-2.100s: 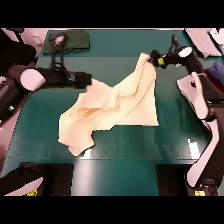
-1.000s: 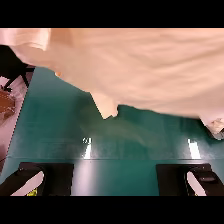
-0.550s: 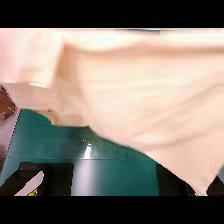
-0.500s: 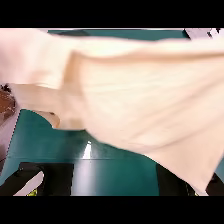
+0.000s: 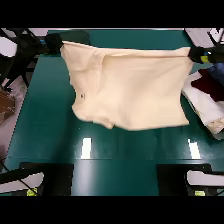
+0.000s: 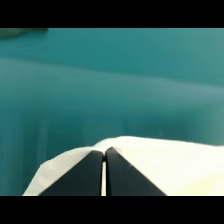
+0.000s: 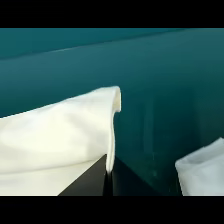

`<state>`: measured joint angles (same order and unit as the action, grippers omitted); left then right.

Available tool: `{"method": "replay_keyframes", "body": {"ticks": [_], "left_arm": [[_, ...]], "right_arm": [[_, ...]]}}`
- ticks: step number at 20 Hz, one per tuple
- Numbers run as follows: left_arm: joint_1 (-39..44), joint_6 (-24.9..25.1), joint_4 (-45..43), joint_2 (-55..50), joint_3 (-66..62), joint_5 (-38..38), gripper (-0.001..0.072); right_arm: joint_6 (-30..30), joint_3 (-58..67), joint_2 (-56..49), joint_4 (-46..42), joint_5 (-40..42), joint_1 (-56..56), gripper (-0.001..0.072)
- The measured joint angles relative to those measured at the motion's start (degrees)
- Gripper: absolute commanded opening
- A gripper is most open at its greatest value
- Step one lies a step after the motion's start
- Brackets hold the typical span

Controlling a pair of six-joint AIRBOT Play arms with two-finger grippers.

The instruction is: Fold the shirts.

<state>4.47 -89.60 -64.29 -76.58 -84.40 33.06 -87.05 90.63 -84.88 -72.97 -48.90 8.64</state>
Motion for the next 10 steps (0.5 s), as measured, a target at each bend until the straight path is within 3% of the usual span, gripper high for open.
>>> {"method": "replay_keyframes", "body": {"ticks": [4,10], "left_arm": [[0.1,4.6,-0.1,-3.8,-0.1,-5.3,0.0020],[0.2,11.6,-0.2,-5.8,3.7,6.8,0.0020]], "right_arm": [[0.1,12.8,-12.9,0.8,-3.5,-1.0,0.0015],[1.6,15.2,-18.9,1.1,-11.2,-2.3,0.0015]]}}
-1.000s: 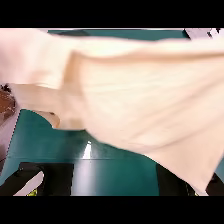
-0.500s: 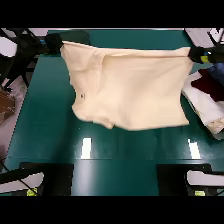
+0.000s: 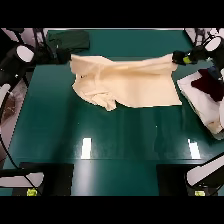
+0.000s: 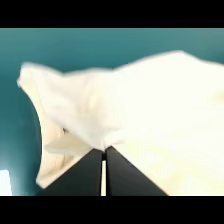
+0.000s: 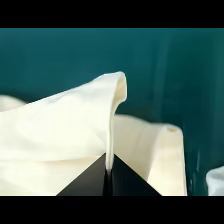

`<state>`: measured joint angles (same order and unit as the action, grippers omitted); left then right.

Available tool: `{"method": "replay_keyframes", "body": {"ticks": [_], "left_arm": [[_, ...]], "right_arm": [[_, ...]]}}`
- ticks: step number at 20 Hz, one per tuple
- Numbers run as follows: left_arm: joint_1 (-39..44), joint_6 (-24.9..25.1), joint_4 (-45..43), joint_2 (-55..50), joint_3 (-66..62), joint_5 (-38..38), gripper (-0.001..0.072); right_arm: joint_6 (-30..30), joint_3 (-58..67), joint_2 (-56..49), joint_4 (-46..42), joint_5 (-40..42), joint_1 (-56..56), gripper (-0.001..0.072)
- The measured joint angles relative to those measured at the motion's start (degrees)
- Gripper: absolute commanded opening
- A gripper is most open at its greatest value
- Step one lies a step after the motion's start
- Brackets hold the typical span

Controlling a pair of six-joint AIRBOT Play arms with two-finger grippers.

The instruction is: Fold the shirts.

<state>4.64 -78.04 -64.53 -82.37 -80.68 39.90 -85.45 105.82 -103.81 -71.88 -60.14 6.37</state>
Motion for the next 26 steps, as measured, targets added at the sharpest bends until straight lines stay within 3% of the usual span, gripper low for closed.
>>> {"method": "replay_keyframes", "body": {"ticks": [5,15,17,18,19,20,26], "left_arm": [[0.0,1.4,0.0,-0.3,7.0,4.6,0.0021],[0.0,1.7,0.3,-0.4,11.8,5.8,0.0022],[0.0,1.6,0.4,-0.4,11.9,6.1,0.0023],[0.0,1.6,0.5,-0.4,11.9,6.4,0.0169],[0.0,1.5,0.6,-0.3,11.9,7.2,0.0476],[0.0,1.2,0.6,-0.1,11.9,8.2,0.0552],[-2.0,-3.7,0.1,1.2,12.1,19.4,0.0554]], "right_arm": [[0.3,-6.4,-0.6,0.3,-3.1,-0.2,0.0016],[0.6,-10.9,0.6,0.4,-3.1,-0.2,0.0032],[0.6,-10.9,0.8,0.4,-3.5,-0.2,0.0299],[0.7,-10.7,0.8,0.4,-4.0,-0.1,0.0338],[0.7,-10.5,1.0,0.4,-4.9,-0.1,0.0338],[1.0,-10.4,1.6,0.5,-6.0,0.2,0.0338],[2.5,-19.8,11.3,0.4,-8.9,5.0,0.0349]]}}
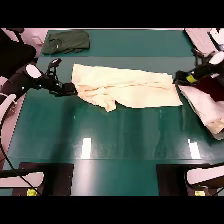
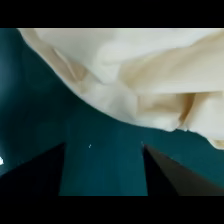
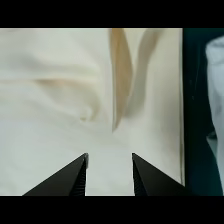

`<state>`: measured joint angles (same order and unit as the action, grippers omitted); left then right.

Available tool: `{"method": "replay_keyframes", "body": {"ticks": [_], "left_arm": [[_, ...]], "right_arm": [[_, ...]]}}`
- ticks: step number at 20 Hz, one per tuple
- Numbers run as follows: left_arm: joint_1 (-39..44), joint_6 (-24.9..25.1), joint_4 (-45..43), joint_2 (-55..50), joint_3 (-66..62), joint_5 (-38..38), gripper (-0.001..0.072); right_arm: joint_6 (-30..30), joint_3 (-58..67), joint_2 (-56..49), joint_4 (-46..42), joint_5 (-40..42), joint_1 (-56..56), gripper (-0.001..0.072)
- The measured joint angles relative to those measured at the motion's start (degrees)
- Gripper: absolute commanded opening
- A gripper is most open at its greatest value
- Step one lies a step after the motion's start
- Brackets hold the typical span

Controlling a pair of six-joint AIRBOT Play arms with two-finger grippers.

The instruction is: Fold the shirts.

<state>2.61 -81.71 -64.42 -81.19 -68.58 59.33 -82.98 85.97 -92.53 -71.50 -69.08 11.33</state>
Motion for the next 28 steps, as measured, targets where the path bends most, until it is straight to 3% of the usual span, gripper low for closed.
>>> {"method": "replay_keyframes", "body": {"ticks": [1,4,11,15,19,21,23,28], "left_arm": [[-0.1,-0.6,0.3,0.1,0.5,1.5,0.0554],[-0.5,-1.4,4.6,0.2,3.9,1.8,0.0553],[1.9,1.7,21.6,-0.6,11.6,-11.8,0.0554],[5.2,2.4,24.9,-3.0,12.4,-17.8,0.0554],[6.4,2.6,24.9,-4.6,12.6,-18.8,0.0540],[6.7,2.5,23.3,-5.0,12.7,-18.9,0.0306],[6.8,2.4,21.7,-5.2,12.8,-19.4,0.0018],[7.0,2.3,21.9,-5.3,12.8,-19.5,0.0021]], "right_arm": [[0.5,-3.0,2.2,0.0,-0.2,1.2,0.0394],[2.7,-11.5,7.2,2.5,0.2,5.5,0.0408],[8.5,-20.9,7.7,17.4,0.5,13.7,0.0408],[8.5,-21.8,5.8,19.3,0.3,14.8,0.0409],[7.3,-22.0,5.1,16.6,-0.3,15.5,0.0410],[7.0,-22.1,5.2,14.0,-0.7,15.6,0.0409],[6.5,-22.1,5.6,11.5,-0.8,15.7,0.0410],[5.5,-22.1,5.2,9.3,1.5,15.3,0.0409]]}}
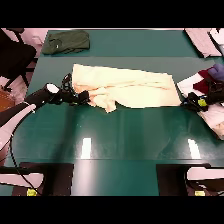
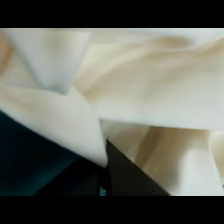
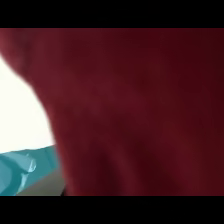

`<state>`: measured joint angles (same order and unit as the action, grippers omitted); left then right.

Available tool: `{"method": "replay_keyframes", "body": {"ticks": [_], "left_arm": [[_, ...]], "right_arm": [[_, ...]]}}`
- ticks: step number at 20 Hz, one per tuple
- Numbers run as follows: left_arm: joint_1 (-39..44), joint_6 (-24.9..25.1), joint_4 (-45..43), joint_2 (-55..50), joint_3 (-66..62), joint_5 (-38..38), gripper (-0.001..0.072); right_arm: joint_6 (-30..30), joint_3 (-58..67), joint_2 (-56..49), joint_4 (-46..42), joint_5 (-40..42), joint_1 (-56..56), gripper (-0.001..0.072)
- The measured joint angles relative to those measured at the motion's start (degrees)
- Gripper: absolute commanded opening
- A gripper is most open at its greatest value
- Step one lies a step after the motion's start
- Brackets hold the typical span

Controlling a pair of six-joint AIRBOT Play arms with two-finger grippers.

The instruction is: Fold the shirts.

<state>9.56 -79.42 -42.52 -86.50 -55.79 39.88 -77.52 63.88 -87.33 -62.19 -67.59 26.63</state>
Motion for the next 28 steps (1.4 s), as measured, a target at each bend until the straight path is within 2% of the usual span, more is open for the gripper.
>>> {"method": "replay_keyframes", "body": {"ticks": [4,7,10,13,19,24,28], "left_arm": [[0.0,-0.2,-0.1,0.4,0.0,2.9,0.0020],[0.0,-1.8,-2.6,1.9,0.0,5.0,0.0020],[-1.5,-4.8,-6.9,5.7,0.0,6.3,0.0020],[-6.2,-6.4,-9.7,12.0,0.0,7.9,0.0020],[-15.8,-7.4,-12.6,26.9,0.0,12.6,0.0020],[-17.7,-7.6,-12.7,33.6,-2.9,16.5,0.0020],[-18.1,-7.6,-12.5,37.3,-13.0,21.4,0.0020]], "right_arm": [[-0.4,0.2,-3.3,4.8,3.7,-3.2,0.0393],[-0.3,0.1,-6.6,10.2,7.6,-6.7,0.0020],[1.7,0.0,-6.8,12.0,9.9,-10.1,0.0017],[4.1,-0.3,-2.1,10.8,11.0,-11.9,0.0016],[6.0,-0.1,18.2,12.6,14.5,-12.6,0.0014],[5.7,-0.1,34.1,11.3,15.8,-12.3,0.0015],[3.0,0.0,47.6,7.4,15.6,-12.3,0.0014]]}}
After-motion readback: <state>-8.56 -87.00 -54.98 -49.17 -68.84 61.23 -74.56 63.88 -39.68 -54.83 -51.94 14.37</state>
